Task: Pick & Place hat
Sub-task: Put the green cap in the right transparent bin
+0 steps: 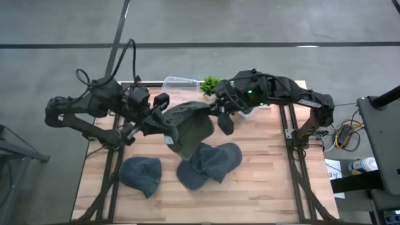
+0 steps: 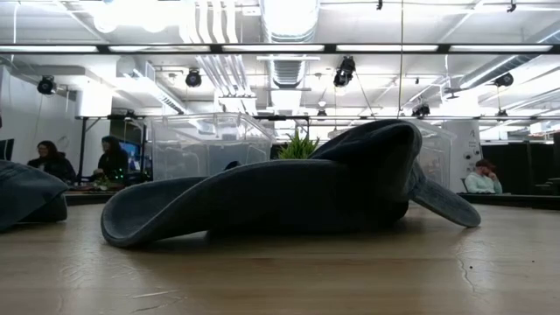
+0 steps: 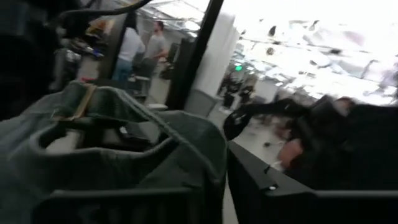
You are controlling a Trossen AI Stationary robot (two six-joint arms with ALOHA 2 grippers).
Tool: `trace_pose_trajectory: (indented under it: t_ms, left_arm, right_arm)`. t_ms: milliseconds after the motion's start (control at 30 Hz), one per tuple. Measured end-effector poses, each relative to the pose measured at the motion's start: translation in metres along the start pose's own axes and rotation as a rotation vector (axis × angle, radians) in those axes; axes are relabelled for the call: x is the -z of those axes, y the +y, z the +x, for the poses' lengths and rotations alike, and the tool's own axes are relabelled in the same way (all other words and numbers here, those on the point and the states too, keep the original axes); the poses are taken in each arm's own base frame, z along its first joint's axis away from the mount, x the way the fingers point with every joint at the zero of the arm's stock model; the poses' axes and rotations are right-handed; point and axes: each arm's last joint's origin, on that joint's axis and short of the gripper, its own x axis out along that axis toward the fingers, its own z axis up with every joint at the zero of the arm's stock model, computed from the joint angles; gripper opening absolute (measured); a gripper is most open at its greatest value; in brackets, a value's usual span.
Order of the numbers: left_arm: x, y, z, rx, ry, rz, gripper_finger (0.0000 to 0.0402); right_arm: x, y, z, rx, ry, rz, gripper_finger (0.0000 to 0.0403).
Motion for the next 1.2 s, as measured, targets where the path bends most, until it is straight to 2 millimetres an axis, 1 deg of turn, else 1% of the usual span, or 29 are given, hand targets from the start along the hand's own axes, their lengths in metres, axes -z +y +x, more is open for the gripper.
trace_pose_trajectory:
  t_ms: [100,200,333,467,633,733,800,867,967,1100,1200]
  left_arm:
    - [0.000,0.002,0.000,-0.061,-0.014,0.102,0.0087]
    - [0.000,0.004,0.000,-0.138,-0.025,0.165,0.0113]
    - [0.004,0.011,-0.002,-0.307,-0.004,0.217,0.0137]
    - [0.007,0.018,-0.005,-0.517,0.008,0.251,0.0146]
    - [0.004,0.025,-0.011,-0.816,-0.050,0.284,0.0147]
    - [0.001,0.028,-0.015,-0.973,-0.114,0.280,0.0147]
    - [-0.005,0.029,-0.016,-1.001,-0.192,0.239,0.0147]
    - [-0.010,0.029,-0.016,-0.936,-0.250,0.194,0.0147]
    - [-0.015,0.030,-0.016,-0.800,-0.274,0.187,0.0147]
    - [-0.017,0.036,-0.017,-0.797,-0.286,0.157,0.0147]
    - [-0.015,0.041,-0.013,-0.759,-0.282,0.114,0.0147]
  right_arm:
    - [0.003,-0.002,-0.020,0.061,0.027,-0.001,0.0009]
    - [0.009,-0.005,-0.042,0.166,0.057,-0.001,0.0009]
    - [0.013,-0.008,-0.073,0.301,0.031,-0.011,0.0008]
    - [0.012,-0.011,-0.100,0.405,-0.039,-0.033,0.0008]
    - [0.013,-0.013,-0.122,0.531,-0.097,-0.080,0.0008]
    - [0.010,-0.013,-0.124,0.563,-0.128,-0.111,0.0008]
    - [0.008,-0.013,-0.121,0.564,-0.132,-0.135,0.0008]
    - [0.006,-0.013,-0.115,0.565,-0.128,-0.155,0.0008]
    - [0.006,-0.013,-0.104,0.570,-0.107,-0.178,0.0008]
    - [0.005,-0.013,-0.093,0.574,-0.084,-0.190,0.0008]
    - [0.005,-0.014,-0.085,0.578,-0.072,-0.192,0.0008]
